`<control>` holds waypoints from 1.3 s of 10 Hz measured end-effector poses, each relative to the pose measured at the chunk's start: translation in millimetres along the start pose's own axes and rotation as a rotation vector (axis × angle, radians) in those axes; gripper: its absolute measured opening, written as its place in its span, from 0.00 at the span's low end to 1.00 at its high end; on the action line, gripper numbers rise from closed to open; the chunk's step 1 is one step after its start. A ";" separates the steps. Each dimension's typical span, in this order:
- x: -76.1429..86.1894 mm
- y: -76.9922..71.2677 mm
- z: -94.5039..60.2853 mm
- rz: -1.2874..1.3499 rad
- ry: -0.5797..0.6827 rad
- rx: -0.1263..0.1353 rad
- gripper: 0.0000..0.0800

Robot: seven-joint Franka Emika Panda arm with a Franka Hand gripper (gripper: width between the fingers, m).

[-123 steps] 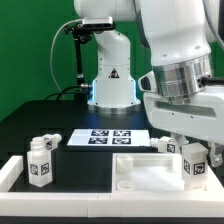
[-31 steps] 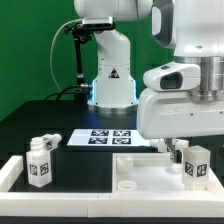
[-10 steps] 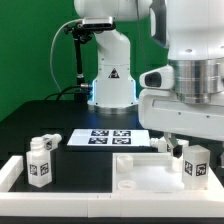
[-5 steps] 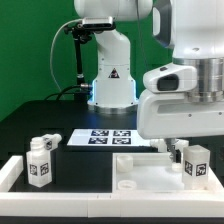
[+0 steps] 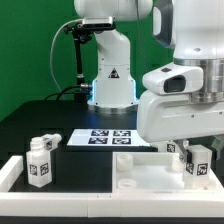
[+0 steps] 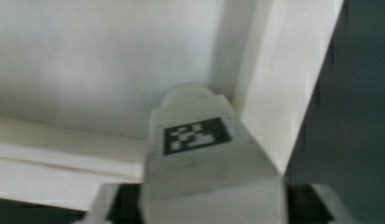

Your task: Assemble one leg

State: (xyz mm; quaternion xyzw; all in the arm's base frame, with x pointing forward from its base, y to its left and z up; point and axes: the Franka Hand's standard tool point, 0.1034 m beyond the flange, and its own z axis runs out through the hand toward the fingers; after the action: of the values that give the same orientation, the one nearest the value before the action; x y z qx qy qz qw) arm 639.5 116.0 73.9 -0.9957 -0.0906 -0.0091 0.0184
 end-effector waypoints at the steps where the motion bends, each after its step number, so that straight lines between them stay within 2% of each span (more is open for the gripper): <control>1: -0.4 2.1 0.5 0.115 -0.001 -0.002 0.36; 6: 1.1 11.2 0.7 0.608 0.030 -0.006 0.36; 8: -1.3 18.1 0.3 0.664 0.029 -0.011 0.36; 11: -1.5 17.8 1.0 0.654 0.028 -0.012 0.36; 12: -0.7 17.1 0.2 0.651 0.029 -0.012 0.59; 13: 5.2 12.4 -8.8 0.612 0.041 -0.004 0.73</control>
Offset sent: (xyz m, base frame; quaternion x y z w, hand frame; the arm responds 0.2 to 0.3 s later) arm 0.0049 -0.0181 -0.0020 -0.0301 0.0474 0.2910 0.9551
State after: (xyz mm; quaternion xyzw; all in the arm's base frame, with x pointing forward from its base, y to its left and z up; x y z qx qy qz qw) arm 646.7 104.4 82.4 -0.9763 0.2140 -0.0236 0.0203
